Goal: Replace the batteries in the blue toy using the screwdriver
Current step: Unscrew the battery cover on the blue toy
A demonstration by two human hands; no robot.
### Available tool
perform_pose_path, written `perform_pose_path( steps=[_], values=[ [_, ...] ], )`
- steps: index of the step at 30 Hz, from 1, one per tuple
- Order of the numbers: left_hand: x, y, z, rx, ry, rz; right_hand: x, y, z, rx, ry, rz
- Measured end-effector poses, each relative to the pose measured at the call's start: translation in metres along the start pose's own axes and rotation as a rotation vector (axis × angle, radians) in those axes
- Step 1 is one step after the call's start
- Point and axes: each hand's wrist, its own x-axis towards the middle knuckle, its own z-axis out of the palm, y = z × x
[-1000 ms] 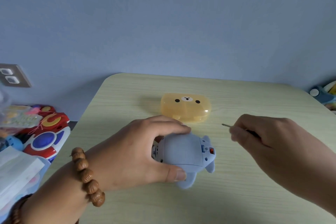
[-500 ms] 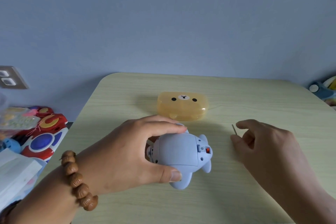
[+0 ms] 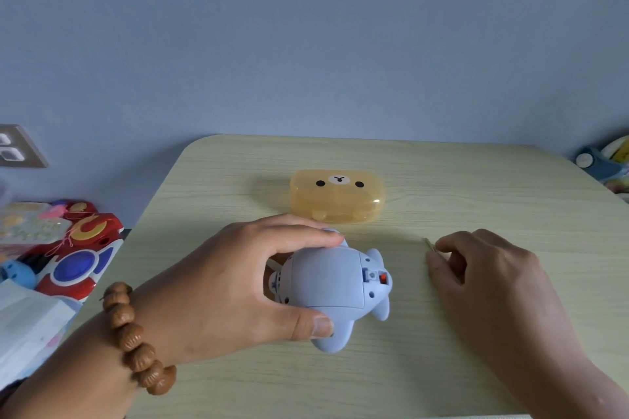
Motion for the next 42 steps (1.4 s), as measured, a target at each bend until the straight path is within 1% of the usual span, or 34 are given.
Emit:
perform_pose_path(
  steps=[4,6,7,8,9,11,12,13,14,18,21,23,26,28,30,34,38,42],
  values=[
    [0.0,0.001,0.0,-0.01,-0.002,-0.01,0.0,0.001,0.001,-0.017,-0.019,-0.007],
    [0.0,0.002,0.0,-0.001,-0.003,-0.012,0.0,0.003,-0.006,-0.03,0.012,-0.036],
    [0.0,0.002,-0.001,0.004,-0.001,-0.013,-0.001,0.002,-0.013,0.001,0.039,-0.07],
    [0.0,0.002,-0.001,0.009,0.003,-0.016,-0.003,-0.003,-0.021,0.082,0.048,-0.12],
    [0.001,0.001,-0.001,0.015,0.009,-0.019,-0.005,-0.009,-0.028,0.213,-0.002,-0.165],
    [0.0,0.001,-0.001,0.021,0.02,-0.028,-0.006,-0.023,-0.035,0.474,-0.242,-0.207],
    [0.0,0.001,0.0,0.025,0.022,-0.03,-0.008,-0.027,-0.034,0.524,-0.354,-0.22],
    [0.001,0.002,0.0,0.03,0.025,-0.026,-0.009,-0.029,-0.03,0.524,-0.42,-0.236],
    [0.001,0.003,0.0,0.032,0.029,-0.021,-0.01,-0.03,-0.024,0.508,-0.446,-0.25],
    [0.001,0.009,-0.002,0.049,0.026,-0.033,-0.01,-0.036,-0.017,0.554,-0.43,-0.202],
    [0.001,0.02,-0.003,0.08,0.022,-0.086,-0.01,-0.038,-0.018,0.602,-0.445,-0.196],
    [0.001,0.034,0.001,0.109,0.078,-0.146,-0.011,-0.041,-0.021,0.622,-0.457,-0.201],
    [0.008,0.06,0.019,0.26,0.216,-0.25,-0.012,-0.043,-0.021,0.61,-0.448,-0.185],
    [0.014,0.072,0.033,0.349,0.284,-0.267,-0.012,-0.042,-0.019,0.574,-0.422,-0.197],
    [0.016,0.077,0.041,0.428,0.317,-0.259,-0.012,-0.042,-0.018,0.562,-0.418,-0.201],
    [0.019,0.081,0.044,0.483,0.327,-0.264,-0.011,-0.041,-0.018,0.575,-0.421,-0.22],
    [0.023,0.087,0.044,0.545,0.294,-0.263,-0.012,-0.041,-0.017,0.552,-0.383,-0.242],
    [0.027,0.088,0.042,0.556,0.275,-0.27,-0.012,-0.042,-0.019,0.544,-0.38,-0.236]
  ],
)
